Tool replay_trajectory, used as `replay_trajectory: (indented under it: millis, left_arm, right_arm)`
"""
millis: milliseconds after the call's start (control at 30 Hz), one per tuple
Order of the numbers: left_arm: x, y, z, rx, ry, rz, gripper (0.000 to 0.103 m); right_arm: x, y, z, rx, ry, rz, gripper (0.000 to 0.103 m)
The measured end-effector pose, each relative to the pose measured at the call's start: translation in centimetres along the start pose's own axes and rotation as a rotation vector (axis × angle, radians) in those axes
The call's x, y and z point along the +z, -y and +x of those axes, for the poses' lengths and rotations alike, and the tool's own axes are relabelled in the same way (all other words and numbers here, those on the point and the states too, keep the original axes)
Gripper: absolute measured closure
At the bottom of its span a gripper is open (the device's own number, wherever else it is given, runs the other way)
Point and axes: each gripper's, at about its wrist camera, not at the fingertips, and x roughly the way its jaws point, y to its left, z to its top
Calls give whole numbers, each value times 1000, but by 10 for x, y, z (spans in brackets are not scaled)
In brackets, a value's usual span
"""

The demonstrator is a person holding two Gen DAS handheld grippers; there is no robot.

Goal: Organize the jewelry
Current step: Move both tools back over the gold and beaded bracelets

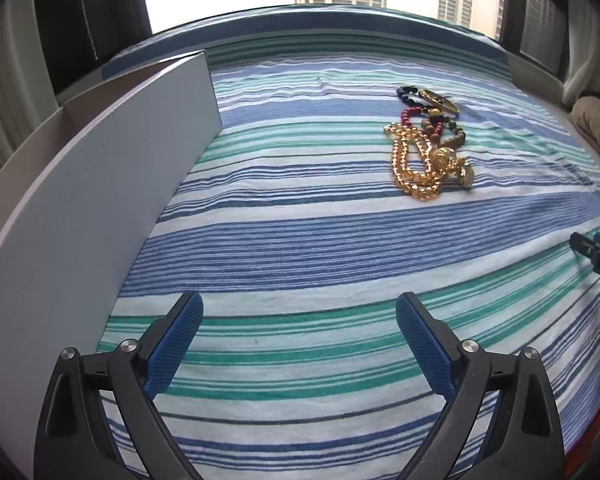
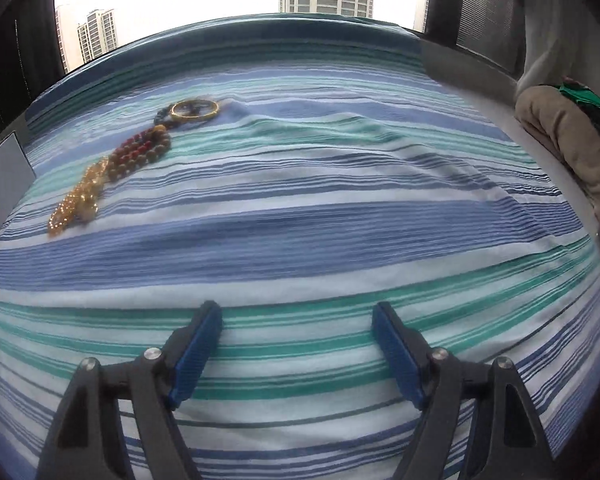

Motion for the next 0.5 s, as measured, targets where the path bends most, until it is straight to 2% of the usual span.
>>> replay_trajectory:
  millis: [133,267,367,500]
  left_arm:
    - [4,3,22,34,-13,35,5]
    - [7,-4,26,4,-21,-2,0]
    - [8,-16,29,-50,-42,-61,0]
    - [6,-16,28,-38,-42,-64,0]
  right_arm:
    - [1,-3,1,2,7,-2,19]
    - [1,-4,1,1,7,-3,19]
    - [1,-4,1,0,8,-4,18]
    - [2,-5,1,5,8,-2,18]
